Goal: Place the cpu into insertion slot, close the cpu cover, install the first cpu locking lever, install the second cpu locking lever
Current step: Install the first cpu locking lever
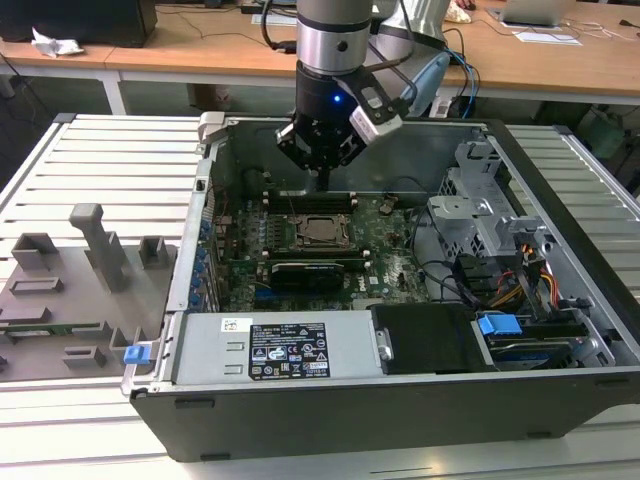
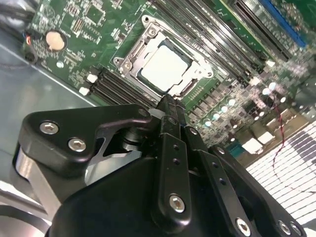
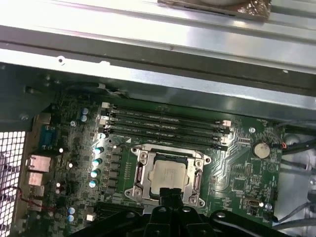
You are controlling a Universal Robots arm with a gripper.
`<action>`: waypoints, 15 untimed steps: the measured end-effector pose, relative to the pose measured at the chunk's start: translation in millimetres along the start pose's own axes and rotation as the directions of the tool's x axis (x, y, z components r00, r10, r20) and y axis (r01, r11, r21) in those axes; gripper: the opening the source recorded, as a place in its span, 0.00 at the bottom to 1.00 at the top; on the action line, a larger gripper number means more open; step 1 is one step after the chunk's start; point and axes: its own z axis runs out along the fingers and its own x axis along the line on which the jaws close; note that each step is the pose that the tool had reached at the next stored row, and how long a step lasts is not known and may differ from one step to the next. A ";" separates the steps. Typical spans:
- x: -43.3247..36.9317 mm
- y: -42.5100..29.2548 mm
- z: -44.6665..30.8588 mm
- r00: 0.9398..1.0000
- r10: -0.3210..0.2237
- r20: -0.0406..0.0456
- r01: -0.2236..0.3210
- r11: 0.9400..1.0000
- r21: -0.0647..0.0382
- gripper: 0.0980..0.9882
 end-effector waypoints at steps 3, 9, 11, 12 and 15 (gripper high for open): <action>0.9 0.2 0.2 1.000 -0.002 0.000 0.002 1.000 0.000 0.01; 16.9 3.9 2.4 1.000 0.007 0.001 -0.007 1.000 0.000 0.01; 19.6 4.7 3.7 1.000 0.007 0.001 -0.007 1.000 0.000 0.01; 20.9 4.9 4.4 1.000 0.007 0.001 -0.007 1.000 0.000 0.01; 23.5 5.5 6.8 1.000 0.014 0.002 -0.014 1.000 0.001 0.01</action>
